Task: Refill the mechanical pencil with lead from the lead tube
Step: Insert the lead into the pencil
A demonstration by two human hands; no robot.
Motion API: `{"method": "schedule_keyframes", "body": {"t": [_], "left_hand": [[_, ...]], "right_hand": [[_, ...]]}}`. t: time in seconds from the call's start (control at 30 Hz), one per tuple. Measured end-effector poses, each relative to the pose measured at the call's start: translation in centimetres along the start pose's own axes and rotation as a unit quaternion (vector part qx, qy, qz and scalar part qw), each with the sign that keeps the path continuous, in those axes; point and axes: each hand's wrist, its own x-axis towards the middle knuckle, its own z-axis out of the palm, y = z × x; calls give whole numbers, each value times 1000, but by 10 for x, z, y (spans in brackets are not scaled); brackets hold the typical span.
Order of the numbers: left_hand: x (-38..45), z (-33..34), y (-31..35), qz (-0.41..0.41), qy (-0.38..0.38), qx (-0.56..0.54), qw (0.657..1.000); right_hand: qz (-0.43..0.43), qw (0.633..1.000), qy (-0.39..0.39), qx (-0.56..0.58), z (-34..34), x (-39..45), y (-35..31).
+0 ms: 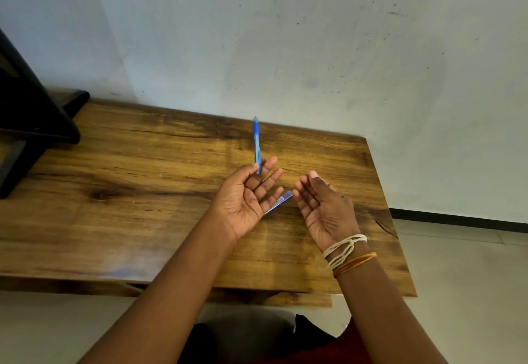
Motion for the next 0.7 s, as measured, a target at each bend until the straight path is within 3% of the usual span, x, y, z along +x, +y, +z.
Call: {"method": "schedule_keyframes", "body": {"t": [0.17, 0.37, 0.53, 0.7], "left_hand": [[4, 0, -2, -10, -19, 1, 1000], [5, 0, -3, -3, -61, -31, 998], [4, 1, -3, 1, -79, -47, 996], [2, 3, -4, 3, -83, -53, 995]], "right_hand": [[-138, 988, -6, -66, 5, -4, -2], [-342, 902, -28, -261, 9, -9, 5], [-398, 861, -44, -313, 7, -11, 9], [-422, 848, -45, -318, 9, -13, 8]]}}
